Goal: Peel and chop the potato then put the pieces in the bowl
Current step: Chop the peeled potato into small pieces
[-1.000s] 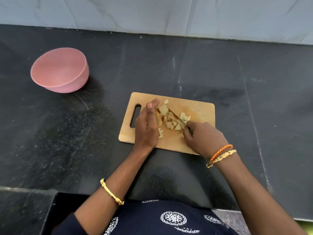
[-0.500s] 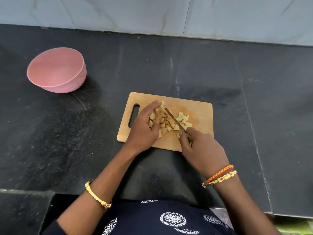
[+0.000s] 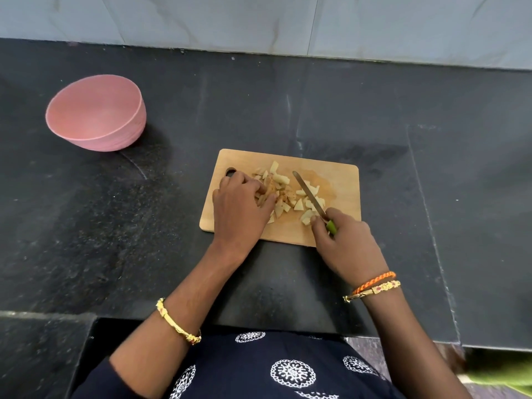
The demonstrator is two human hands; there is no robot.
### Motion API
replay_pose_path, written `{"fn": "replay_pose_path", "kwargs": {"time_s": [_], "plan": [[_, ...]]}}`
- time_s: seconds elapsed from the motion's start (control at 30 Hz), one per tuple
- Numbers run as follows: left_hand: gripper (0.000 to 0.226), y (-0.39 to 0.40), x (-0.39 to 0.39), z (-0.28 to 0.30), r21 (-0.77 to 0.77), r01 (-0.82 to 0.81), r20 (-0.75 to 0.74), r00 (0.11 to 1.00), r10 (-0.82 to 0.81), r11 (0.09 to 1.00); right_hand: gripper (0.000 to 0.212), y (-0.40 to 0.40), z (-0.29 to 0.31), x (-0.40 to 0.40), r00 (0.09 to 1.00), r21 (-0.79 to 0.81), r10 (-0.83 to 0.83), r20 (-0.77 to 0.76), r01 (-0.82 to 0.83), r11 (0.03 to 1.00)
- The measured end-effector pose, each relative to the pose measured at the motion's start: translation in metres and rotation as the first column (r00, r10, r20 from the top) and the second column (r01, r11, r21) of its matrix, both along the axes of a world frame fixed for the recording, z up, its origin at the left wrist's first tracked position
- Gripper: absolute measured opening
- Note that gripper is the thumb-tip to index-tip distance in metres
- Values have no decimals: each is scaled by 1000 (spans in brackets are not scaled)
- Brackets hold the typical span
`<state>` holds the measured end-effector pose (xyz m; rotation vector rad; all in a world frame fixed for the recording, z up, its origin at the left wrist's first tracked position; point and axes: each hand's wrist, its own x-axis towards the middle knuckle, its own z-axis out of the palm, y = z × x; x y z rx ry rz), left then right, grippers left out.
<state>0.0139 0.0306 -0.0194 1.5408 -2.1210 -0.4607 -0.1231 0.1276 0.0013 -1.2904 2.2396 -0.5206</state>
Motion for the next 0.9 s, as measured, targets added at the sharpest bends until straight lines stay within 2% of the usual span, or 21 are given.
{"fn": "replay_pose_path", "kwargs": {"time_s": [0.17,0.27,0.37,0.47,0.57,0.7,0.77,0.9], "plan": [[21,-2,-7,3,44,148,-98,985,-143,988,29,-8,-2,1,999,-32,-12,44,14,999],[18,-4,-12,7,65,175,-138,977,-164,982,30,-13,-1,-4,998,-32,-28,57,30,999],[16,-14,-9,17,228,172,-269,957,-107,959,30,-13,2,-13,996,-23,-61,60,62,998],[17,-33,11,32,448,280,-471,881,-41,849,31,-8,3,-20,995,-22,-84,57,86,996],[20,-44,31,43,522,335,-551,835,10,784,32,-1,4,-26,993,26,-92,76,90,996],[31,-44,40,37,526,313,-465,884,-41,791,35,8,1,-33,985,99,-155,79,147,984],[34,-37,36,31,497,328,-466,882,-72,803,36,11,0,-32,983,136,-176,47,168,976],[35,-17,16,25,378,277,-487,871,-65,883,35,12,0,-13,991,159,-126,-40,131,978]]}}
